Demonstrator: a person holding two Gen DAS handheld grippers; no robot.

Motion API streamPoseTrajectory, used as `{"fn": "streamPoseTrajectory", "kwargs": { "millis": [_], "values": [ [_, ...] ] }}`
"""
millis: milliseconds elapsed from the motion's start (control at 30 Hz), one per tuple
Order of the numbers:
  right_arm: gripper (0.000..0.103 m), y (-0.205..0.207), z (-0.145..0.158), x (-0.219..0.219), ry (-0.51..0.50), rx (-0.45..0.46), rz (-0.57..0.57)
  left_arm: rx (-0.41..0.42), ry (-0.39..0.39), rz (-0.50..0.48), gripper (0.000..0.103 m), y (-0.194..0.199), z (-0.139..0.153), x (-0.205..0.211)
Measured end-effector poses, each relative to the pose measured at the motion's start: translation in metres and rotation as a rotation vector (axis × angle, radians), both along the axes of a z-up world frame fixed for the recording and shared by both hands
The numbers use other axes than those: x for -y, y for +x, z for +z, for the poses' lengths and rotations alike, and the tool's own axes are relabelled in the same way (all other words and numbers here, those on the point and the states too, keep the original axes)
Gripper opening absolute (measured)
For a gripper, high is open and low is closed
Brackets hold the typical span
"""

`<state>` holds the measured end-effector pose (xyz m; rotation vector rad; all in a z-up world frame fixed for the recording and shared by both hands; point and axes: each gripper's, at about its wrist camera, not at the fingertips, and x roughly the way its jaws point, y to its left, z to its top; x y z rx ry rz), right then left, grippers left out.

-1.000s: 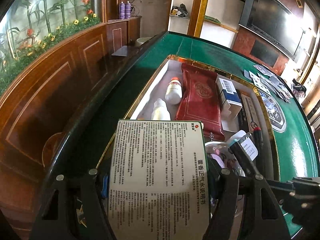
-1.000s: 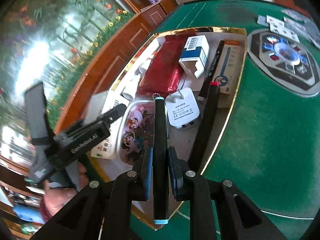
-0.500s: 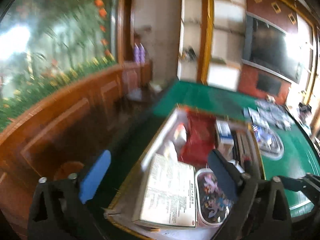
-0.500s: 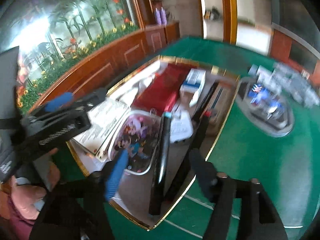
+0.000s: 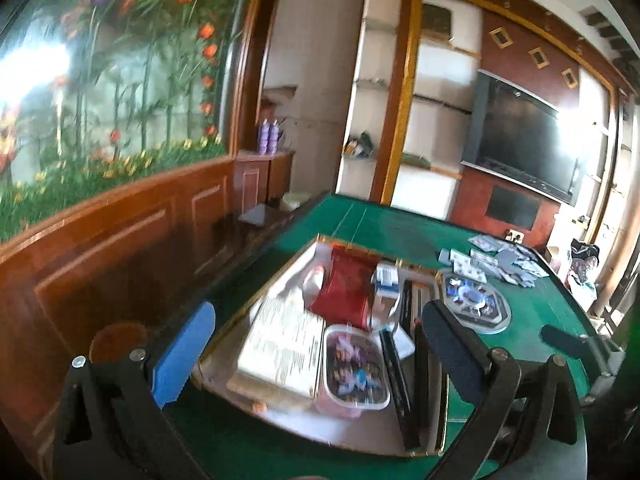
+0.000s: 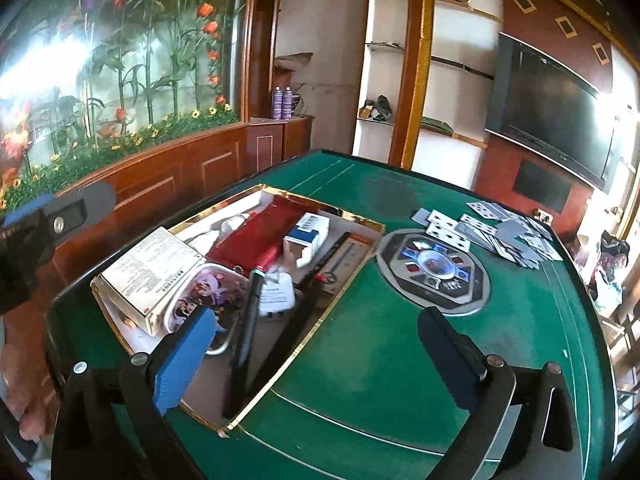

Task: Organize objects
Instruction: 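Withdraw both open grippers from the tray back over the table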

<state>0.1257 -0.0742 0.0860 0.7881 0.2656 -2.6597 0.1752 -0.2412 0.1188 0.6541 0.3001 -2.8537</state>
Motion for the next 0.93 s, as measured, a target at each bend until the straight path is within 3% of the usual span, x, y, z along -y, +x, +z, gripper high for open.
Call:
{"fn": "streamPoseTrajectory", "kwargs": {
  "millis": [100,333,467,933],
  "values": [
    [0.103,0.004,0.000,-0.011,-0.015,-0.005,-0.011,0.062,0.031,0.004,0.103,0.000,-0.017,-0.002],
    [0.103,0.013,0.002,-0.018,0.001,-0.040,-0.019,0.171,-0.007,0.084,0.103,0.005,-0.039,-0.011],
    [0.103,0.017,0.002,-0.018,0.005,-0.045,-0.010,0.182,-0.057,0.115,0.103,0.010,-0.039,-0.018],
    [0.103,0.021,-0.004,-0.009,0.047,-0.032,-0.002,0.233,-0.076,0.186,0.103,0.017,-0.049,-0.013]
  ]
}}
